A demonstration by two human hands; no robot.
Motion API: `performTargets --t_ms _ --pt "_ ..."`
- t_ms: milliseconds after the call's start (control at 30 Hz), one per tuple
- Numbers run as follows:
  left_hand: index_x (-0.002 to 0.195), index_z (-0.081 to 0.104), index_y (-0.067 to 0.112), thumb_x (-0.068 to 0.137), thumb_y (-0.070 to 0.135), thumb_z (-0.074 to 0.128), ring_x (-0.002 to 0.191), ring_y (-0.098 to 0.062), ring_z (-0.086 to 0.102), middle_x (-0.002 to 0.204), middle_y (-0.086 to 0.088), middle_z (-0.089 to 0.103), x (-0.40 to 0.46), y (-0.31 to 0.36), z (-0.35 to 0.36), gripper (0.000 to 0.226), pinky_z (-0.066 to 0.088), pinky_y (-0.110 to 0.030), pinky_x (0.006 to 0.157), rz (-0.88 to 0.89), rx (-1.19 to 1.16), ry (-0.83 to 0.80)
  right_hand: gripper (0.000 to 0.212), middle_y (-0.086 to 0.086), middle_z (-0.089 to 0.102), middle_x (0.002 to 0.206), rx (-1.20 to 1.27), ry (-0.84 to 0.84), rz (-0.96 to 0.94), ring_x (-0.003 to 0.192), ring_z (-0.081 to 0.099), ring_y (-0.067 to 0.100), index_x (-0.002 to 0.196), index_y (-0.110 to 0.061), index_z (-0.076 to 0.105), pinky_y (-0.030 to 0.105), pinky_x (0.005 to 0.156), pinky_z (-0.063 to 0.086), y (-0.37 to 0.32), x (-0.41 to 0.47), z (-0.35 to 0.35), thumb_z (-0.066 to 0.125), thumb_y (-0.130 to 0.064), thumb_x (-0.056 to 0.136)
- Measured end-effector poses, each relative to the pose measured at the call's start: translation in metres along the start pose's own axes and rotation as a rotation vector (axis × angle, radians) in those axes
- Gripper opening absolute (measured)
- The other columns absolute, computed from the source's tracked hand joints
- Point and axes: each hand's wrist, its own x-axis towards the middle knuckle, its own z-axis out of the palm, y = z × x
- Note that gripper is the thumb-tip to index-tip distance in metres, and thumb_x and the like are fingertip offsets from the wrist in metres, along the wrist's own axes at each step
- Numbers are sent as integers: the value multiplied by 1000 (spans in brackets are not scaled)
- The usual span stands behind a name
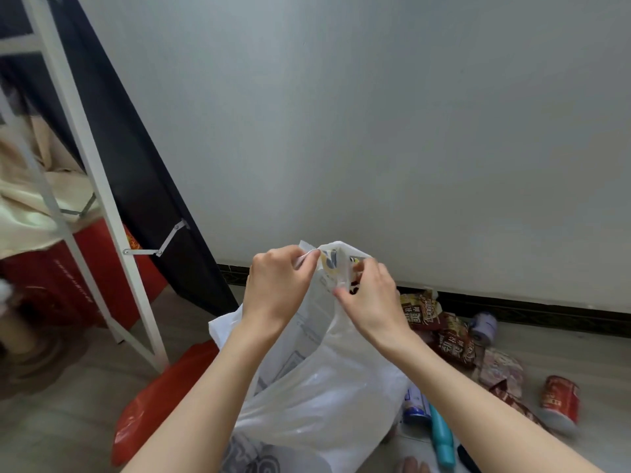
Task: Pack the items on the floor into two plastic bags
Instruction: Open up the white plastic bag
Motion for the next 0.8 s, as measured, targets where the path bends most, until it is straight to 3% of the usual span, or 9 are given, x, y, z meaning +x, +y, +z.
performTargets --t_ms 67,133,233,300,367,500,667,800 --pt "65 63 -1 86 29 62 57 -30 50 54 -13 57 0 1 -4 37 38 -36 57 5 -53 -7 7 17 61 93 -43 76 -14 92 55 35 82 -9 51 32 70 33 7 9 -2 53 -14 87" --pt "70 64 3 88 30 58 61 -30 54 59 -11 60 0 -5 -9 33 39 -35 57 19 -28 13 17 15 59 74 126 82 50 78 54 34 71 -7 51 32 67 34 13 18 -10 49 -8 88" --pt "80 63 11 93 32 49 77 -34 59 76 -10 67 1 -25 -17 29 39 -35 60 -40 103 54 20 5 61 69 690 -127 250 65 58 20 76 -11 60 27 61 48 18 28 -31 49 0 89" --pt "86 65 11 94 28 48 85 -35 59 86 -11 67 3 -39 -19 26 40 -35 64 -96 117 31 18 0 63 65 845 -310 339 52 55 9 82 -10 64 20 51 48 25 31 -40 51 0 90" --pt "88 66 7 94 23 49 87 -35 58 89 -13 66 5 -47 -21 24 42 -37 69 -120 75 16 15 2 57 63 871 -356 377 45 44 7 91 -5 66 16 43 44 31 35 -41 51 -3 91" --pt "90 67 4 94 15 49 80 -29 55 80 -11 64 9 -50 -26 22 35 -30 65 -212 -6 70 16 2 44 53 795 -191 272 38 36 7 90 0 65 16 39 33 33 40 -40 55 -13 91" --pt "91 66 9 94 15 48 85 -26 56 79 -2 62 6 -50 -18 20 37 -30 68 -271 -28 20 32 8 53 73 569 -80 22 67 45 16 87 5 62 25 60 35 28 37 -40 48 -23 95" --pt "99 63 16 94 22 48 85 -24 60 92 -2 66 2 -49 -16 18 44 -36 72 -136 145 57 23 2 52 76 564 -165 -70 66 47 7 86 -6 58 10 53 36 22 30 -40 46 -23 96"
